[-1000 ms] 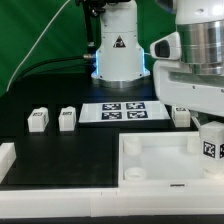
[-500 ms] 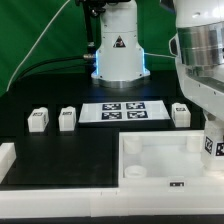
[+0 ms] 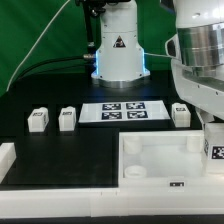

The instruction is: Assemble one leg

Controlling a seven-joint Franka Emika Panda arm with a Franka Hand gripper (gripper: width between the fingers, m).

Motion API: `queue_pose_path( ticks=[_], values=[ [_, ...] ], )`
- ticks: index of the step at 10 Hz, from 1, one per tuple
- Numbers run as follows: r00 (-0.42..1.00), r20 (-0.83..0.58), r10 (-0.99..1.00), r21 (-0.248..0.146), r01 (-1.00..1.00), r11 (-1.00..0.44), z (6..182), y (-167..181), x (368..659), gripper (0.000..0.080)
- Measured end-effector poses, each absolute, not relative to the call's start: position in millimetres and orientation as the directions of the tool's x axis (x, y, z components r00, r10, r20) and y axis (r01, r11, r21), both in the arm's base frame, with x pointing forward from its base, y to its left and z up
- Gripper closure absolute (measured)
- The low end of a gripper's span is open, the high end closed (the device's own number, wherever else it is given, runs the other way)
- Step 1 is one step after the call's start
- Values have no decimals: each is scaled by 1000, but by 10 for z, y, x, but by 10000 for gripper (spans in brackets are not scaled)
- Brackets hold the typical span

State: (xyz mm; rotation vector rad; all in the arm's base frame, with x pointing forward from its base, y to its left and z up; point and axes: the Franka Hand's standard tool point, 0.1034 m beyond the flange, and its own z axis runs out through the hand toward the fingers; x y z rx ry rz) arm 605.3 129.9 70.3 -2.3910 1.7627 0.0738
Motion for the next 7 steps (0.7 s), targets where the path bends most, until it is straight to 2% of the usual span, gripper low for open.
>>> queue_pose_path(
  ticks=[1, 4, 5, 6, 7],
  values=[
    [397, -126, -909, -120, -916, -384, 703, 1294, 6054, 157],
    [661, -82, -746, -153, -748, -646, 703, 1288, 6055, 151],
    [712, -73, -699, -153, -700, -697, 703, 1285, 6052, 151],
    [830, -60, -554, -118, -557, -822, 727, 1263, 6046, 151],
    [895, -43, -444, -104, -446, -889, 760, 1249, 6079, 151]
  ],
)
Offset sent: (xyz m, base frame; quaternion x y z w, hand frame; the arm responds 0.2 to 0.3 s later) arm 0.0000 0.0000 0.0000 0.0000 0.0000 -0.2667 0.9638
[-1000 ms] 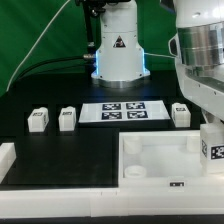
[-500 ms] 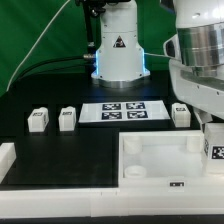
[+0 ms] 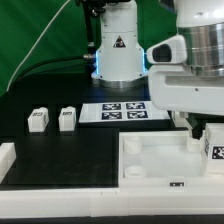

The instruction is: Assemble one leg

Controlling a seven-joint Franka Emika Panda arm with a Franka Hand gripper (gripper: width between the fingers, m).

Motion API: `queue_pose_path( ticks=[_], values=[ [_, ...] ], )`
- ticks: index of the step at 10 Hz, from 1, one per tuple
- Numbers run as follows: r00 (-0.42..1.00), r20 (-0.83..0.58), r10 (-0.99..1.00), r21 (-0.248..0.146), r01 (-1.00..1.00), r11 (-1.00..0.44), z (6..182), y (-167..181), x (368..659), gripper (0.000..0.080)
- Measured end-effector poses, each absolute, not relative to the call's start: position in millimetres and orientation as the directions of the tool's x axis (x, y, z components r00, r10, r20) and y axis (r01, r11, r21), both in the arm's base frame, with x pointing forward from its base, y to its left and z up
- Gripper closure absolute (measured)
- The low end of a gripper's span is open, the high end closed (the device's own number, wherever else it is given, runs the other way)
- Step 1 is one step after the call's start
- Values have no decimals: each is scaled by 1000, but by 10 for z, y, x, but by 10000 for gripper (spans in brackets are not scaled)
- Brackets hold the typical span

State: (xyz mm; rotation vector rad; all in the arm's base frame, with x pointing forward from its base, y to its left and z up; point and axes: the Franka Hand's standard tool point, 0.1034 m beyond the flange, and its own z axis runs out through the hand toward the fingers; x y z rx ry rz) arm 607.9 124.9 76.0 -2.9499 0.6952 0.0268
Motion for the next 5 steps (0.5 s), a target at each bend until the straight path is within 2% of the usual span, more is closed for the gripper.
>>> queue_pose_path(
  ticks=[2, 5],
  values=[
    [975, -6, -224, -73, -224, -972, 764, 1262, 6079, 151],
    [984, -1, -175, -77, -175, -982, 757, 1227, 6082, 151]
  ],
)
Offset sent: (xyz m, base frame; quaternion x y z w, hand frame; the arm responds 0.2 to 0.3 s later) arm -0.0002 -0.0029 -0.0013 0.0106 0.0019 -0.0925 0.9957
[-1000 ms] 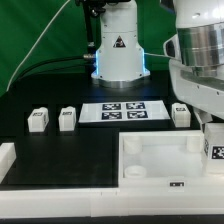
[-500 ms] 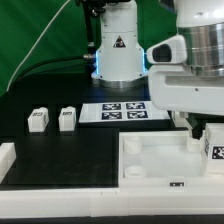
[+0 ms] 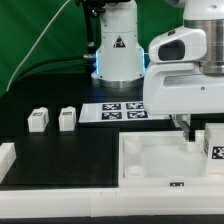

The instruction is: Assemble one leg

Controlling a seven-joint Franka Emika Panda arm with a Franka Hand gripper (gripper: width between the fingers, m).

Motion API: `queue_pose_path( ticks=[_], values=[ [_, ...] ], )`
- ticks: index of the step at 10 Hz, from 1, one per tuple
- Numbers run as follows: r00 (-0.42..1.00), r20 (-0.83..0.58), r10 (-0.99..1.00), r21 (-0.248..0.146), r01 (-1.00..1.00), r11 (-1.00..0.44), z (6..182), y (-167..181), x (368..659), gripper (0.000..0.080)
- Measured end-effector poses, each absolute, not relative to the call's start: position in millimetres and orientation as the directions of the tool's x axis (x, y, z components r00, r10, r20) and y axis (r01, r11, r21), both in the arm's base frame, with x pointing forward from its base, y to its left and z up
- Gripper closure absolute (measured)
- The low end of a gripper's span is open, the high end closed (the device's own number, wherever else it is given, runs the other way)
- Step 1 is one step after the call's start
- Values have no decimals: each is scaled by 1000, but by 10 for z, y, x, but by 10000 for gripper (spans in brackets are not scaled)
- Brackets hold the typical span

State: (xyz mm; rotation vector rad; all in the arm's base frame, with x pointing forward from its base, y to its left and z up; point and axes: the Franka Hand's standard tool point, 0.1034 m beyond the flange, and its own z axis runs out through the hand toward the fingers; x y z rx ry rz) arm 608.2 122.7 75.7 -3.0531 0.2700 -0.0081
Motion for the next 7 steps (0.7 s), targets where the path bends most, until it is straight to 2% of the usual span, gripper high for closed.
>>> queue_pose_path(
  ticks=[1, 2, 3, 4, 7],
  values=[
    [984, 1, -176, -77, -175, -981, 757, 1223, 6086, 151],
    [984, 1, -176, -77, -175, -982, 757, 1225, 6085, 288],
    [984, 1, -176, -77, -175, -982, 757, 1225, 6085, 288],
    [984, 1, -176, -76, -175, -982, 756, 1216, 6084, 473],
    [984, 0, -181, -73, -180, -981, 750, 1180, 6085, 501]
  ],
)
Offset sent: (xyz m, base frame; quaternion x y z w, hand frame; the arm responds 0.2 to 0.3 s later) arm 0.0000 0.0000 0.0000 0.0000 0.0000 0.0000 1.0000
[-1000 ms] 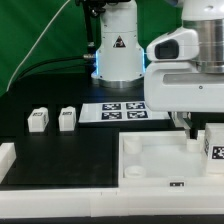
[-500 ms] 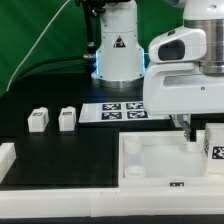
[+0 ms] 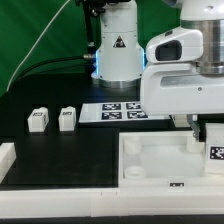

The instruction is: Assemble one leg

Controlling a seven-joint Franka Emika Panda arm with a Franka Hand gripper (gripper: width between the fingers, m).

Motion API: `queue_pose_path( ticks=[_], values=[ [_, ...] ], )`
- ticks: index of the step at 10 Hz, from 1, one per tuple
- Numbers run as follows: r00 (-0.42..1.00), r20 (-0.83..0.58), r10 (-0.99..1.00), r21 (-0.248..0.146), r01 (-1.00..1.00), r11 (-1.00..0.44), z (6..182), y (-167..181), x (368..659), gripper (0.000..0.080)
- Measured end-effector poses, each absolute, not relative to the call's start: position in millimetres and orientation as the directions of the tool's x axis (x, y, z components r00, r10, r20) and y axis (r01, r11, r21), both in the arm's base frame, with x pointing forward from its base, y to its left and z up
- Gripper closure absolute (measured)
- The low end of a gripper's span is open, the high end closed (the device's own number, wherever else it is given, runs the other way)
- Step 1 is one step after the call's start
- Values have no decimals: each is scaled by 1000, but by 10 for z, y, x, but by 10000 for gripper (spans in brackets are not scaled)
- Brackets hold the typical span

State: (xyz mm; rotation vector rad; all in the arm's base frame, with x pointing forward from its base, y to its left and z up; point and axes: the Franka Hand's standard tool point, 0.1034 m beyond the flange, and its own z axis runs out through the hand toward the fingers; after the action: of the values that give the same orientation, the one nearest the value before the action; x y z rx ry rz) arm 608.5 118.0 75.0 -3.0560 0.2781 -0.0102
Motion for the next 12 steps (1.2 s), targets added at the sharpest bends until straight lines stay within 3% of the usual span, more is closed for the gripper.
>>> queue_pose_path(
  ticks=[3, 6, 8, 12],
  values=[
    [973, -4, -232, -74, -231, -970, 750, 1178, 6086, 502],
    [888, -24, -460, -75, -460, -885, 751, 1186, 6084, 502],
    [712, -55, -700, -67, -702, -709, 737, 1234, 6053, 502],
    [330, -119, -937, -48, -944, -326, 739, 1282, 6048, 503]
  ],
)
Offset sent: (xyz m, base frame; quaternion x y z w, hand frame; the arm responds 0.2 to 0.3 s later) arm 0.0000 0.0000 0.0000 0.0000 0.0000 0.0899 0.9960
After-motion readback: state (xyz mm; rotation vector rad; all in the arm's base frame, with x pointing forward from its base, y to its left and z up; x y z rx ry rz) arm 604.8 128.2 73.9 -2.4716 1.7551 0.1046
